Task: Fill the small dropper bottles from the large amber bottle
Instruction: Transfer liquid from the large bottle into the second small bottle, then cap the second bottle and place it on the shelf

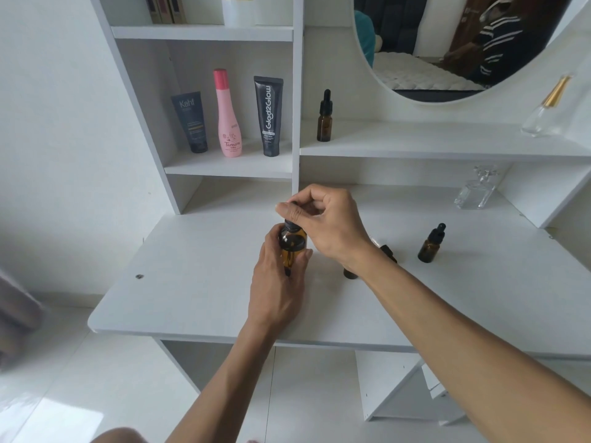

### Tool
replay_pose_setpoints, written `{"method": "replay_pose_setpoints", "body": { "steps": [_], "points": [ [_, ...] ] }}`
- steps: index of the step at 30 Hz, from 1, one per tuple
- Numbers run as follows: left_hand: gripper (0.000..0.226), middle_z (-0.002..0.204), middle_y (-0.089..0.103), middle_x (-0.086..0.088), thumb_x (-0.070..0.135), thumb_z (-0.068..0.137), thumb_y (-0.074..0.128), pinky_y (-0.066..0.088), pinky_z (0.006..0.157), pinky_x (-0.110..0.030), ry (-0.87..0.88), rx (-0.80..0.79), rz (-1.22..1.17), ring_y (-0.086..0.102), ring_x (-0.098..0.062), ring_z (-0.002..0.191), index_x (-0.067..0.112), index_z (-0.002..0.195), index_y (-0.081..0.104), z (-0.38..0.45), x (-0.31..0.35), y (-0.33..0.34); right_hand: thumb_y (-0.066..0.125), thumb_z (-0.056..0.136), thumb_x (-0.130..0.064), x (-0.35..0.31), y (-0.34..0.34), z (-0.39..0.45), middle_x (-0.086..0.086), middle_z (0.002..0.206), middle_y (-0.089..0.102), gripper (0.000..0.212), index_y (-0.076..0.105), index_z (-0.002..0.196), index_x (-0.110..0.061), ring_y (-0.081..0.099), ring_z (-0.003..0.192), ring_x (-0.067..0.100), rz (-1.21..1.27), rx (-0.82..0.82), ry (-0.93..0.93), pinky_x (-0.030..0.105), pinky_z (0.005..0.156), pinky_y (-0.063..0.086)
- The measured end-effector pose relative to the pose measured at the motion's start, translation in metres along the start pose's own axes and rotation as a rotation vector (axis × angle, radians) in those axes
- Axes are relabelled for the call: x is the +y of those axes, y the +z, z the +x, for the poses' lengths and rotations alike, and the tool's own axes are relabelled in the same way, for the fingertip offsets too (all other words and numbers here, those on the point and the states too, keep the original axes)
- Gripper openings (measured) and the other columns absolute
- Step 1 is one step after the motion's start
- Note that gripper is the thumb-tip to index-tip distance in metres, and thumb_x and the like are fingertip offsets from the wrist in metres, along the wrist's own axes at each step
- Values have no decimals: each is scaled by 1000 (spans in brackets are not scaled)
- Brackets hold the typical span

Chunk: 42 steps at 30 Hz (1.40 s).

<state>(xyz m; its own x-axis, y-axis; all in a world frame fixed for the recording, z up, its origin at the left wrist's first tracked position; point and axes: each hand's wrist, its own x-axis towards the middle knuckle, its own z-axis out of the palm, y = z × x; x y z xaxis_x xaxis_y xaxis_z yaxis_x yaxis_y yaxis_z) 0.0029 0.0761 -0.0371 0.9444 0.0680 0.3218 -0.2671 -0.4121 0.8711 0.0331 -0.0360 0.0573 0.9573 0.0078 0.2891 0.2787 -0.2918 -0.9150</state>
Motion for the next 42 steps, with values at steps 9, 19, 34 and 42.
{"method": "replay_pose_setpoints", "body": {
  "steps": [9,19,34,42],
  "points": [
    [45,118,65,8,36,97,59,54,89,-42,8,6,5,67,-18,99,42,135,36,1,1,0,84,81,-28,0,0,-1,5,83,76,23,74,89,-9,72,77,18,-17,5,1,27,77,58],
    [49,118,65,7,39,96,60,53,90,-46,15,20,34,67,-23,96,41,138,34,1,2,0,80,82,-43,5,-38,-4,-7,85,76,26,74,92,-20,72,83,8,5,124,19,26,76,58],
    [52,123,57,-8,26,88,71,50,92,-49,422,231,227,52,-25,115,8,132,50,-26,43,38,79,85,-22,89,-103,-46,10,114,70,39,68,120,-8,65,97,20,-463,212,182,27,92,49],
    [65,121,63,-6,45,87,69,44,98,-39,26,-118,325,53,-27,118,16,140,43,-11,50,68,78,84,-27,102,-94,-47,14,119,69,45,67,124,-11,67,108,28,-523,243,176,39,93,54]
  ]
}}
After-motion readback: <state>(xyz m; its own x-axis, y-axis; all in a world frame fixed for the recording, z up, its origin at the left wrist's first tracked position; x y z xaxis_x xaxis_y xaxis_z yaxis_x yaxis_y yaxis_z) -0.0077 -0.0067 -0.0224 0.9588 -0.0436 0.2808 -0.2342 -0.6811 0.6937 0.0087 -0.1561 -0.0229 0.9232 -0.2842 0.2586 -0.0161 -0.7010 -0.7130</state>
